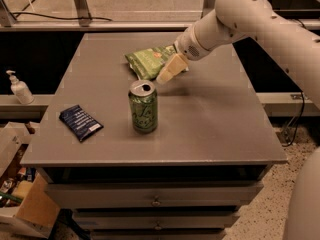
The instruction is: Pick green jalapeno chip bag
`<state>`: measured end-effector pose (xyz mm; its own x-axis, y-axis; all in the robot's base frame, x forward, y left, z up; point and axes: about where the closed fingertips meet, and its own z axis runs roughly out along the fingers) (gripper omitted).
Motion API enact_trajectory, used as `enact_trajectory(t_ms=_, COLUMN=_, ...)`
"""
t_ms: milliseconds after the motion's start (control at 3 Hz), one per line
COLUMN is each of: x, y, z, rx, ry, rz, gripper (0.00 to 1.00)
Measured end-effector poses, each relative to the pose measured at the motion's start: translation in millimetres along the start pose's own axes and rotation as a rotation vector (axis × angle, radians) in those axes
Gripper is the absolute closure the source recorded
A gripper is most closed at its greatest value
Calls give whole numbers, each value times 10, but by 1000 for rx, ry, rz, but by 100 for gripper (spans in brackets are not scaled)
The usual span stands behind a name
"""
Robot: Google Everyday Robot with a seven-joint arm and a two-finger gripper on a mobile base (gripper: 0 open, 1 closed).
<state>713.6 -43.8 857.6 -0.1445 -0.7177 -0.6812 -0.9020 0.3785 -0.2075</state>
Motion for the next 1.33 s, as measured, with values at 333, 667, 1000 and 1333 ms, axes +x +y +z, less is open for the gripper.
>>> enact_trajectory(t_ms=333, x=28, y=-17, z=164, rx=-20, ry=10, rz=12, gripper=17)
enact_trajectory(t_ms=667, x=27, y=-62, z=217, rx=-20, ry=4, rz=19, gripper=41)
enact_trajectory(t_ms=1000, x=-7, y=-114, z=188, rx=-13, ry=-12, rz=22, gripper=64)
enact_trajectory(t_ms=1333, x=-74, y=-157, z=61, rx=4, ry=-39, rz=22, gripper=88)
